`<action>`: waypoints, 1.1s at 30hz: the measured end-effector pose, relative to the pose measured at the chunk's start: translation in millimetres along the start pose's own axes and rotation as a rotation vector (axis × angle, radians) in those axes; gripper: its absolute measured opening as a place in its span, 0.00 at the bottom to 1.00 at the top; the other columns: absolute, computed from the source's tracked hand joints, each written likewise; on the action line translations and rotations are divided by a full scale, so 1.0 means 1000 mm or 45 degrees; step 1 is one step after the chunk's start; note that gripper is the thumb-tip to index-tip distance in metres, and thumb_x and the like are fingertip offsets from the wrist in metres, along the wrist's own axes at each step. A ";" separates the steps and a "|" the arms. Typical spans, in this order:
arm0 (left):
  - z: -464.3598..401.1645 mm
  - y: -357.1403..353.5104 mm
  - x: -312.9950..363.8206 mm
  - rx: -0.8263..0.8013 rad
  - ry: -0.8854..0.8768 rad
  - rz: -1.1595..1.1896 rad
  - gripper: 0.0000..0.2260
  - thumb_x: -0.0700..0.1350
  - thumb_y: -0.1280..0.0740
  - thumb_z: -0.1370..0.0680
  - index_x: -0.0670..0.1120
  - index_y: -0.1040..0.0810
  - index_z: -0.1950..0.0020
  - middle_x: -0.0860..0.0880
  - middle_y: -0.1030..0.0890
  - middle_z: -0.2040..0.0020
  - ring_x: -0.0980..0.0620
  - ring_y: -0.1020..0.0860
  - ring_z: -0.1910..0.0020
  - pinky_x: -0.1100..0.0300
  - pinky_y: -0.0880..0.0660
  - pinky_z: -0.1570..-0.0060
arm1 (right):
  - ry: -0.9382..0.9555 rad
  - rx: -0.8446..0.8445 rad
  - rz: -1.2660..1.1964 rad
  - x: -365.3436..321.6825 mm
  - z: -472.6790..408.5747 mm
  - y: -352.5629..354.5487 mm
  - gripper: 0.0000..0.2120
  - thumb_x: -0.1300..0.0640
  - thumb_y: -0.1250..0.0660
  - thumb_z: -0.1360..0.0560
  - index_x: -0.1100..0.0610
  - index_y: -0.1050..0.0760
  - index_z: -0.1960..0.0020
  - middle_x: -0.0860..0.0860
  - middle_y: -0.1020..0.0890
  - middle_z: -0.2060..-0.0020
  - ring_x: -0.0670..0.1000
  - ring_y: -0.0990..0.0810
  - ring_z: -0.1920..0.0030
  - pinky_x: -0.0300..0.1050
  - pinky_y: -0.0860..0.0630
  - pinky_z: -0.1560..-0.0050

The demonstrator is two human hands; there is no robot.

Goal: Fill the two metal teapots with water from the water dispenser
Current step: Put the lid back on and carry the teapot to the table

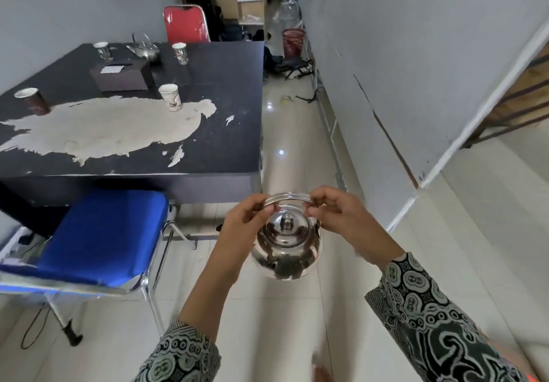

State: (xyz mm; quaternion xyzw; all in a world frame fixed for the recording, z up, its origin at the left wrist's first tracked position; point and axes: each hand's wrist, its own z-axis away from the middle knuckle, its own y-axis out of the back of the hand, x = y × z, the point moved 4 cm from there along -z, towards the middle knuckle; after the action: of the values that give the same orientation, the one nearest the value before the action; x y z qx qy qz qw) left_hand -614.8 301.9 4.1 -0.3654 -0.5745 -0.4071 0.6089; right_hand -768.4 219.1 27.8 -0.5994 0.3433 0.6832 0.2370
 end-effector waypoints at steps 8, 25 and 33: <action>-0.115 -0.017 0.014 0.135 -0.070 0.022 0.13 0.35 0.38 0.22 0.51 0.21 0.56 0.58 0.18 0.62 0.62 0.22 0.61 0.71 0.26 0.60 | -0.047 -0.428 0.126 -0.004 -0.121 0.056 0.06 0.59 0.34 0.26 0.61 0.25 0.51 0.55 0.19 0.58 0.50 0.20 0.56 0.52 0.23 0.43; -0.387 0.085 0.073 0.352 -0.216 -0.011 0.11 0.35 0.38 0.23 0.47 0.20 0.51 0.56 0.18 0.57 0.60 0.21 0.54 0.71 0.26 0.54 | 0.020 -1.232 0.040 -0.066 -0.472 0.030 0.07 0.62 0.40 0.23 0.60 0.25 0.48 0.48 0.20 0.63 0.48 0.21 0.57 0.44 0.25 0.49; -0.441 0.144 0.095 0.980 -0.315 -0.289 0.23 0.38 0.37 0.22 0.53 0.36 0.30 0.66 0.31 0.37 0.74 0.32 0.38 0.78 0.34 0.43 | 0.081 -1.398 -0.226 -0.110 -0.593 -0.023 0.09 0.66 0.43 0.23 0.60 0.25 0.48 0.48 0.19 0.63 0.47 0.19 0.56 0.44 0.21 0.48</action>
State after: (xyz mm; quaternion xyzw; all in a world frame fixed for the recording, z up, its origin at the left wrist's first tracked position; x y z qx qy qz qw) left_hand -304.6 -50.4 69.5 -0.0918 -0.7901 -0.1805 0.5786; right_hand -344.1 -202.8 104.7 -0.6818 -0.1079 0.7207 -0.0641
